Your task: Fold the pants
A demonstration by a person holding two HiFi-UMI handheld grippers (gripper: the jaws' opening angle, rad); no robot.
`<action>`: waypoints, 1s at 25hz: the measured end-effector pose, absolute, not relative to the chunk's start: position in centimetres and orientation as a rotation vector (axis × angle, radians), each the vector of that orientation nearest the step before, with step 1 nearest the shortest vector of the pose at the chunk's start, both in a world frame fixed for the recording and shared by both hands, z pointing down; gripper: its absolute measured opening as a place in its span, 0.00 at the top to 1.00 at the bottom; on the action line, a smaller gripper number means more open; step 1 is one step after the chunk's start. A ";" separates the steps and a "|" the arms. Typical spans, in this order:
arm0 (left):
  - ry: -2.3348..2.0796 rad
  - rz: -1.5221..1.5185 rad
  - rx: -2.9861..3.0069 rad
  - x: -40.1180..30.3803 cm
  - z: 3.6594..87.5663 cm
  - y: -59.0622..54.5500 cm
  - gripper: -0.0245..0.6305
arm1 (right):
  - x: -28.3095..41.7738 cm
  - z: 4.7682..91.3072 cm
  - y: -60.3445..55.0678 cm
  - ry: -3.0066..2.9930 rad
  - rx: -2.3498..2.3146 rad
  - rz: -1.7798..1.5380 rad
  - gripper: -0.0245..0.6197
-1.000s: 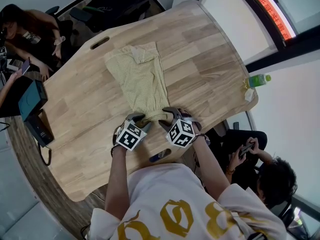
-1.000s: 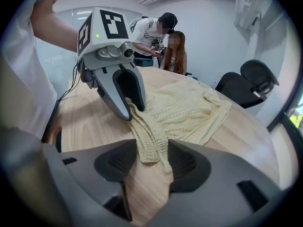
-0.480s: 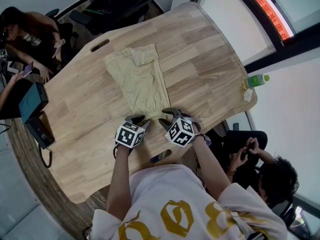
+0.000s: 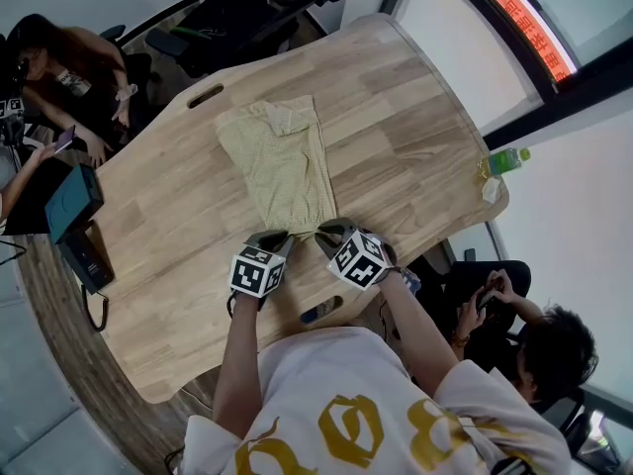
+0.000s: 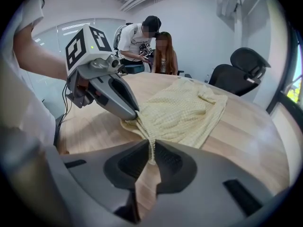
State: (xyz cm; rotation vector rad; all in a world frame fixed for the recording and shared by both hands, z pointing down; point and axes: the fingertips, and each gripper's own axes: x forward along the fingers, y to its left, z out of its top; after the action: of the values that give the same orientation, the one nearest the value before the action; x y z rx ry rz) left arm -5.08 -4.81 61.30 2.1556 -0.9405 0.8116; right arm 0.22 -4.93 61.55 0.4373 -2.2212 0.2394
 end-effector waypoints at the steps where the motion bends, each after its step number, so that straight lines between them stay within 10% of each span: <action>1: -0.946 0.802 2.154 -5.2 61.1 -4.7 0.89 | 0.1 61.3 -4.9 -2.225 0.439 0.229 0.90; 25: -0.978 0.830 2.339 -6.5 52.9 -1.0 0.91 | -0.8 52.7 -0.9 -2.357 0.535 0.079 0.91</action>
State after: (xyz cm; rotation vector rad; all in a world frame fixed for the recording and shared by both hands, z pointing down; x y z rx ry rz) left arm -6.49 -1.03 52.88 2.3385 -0.9782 0.8299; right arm -0.78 -0.92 52.74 0.5353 -2.3566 0.0788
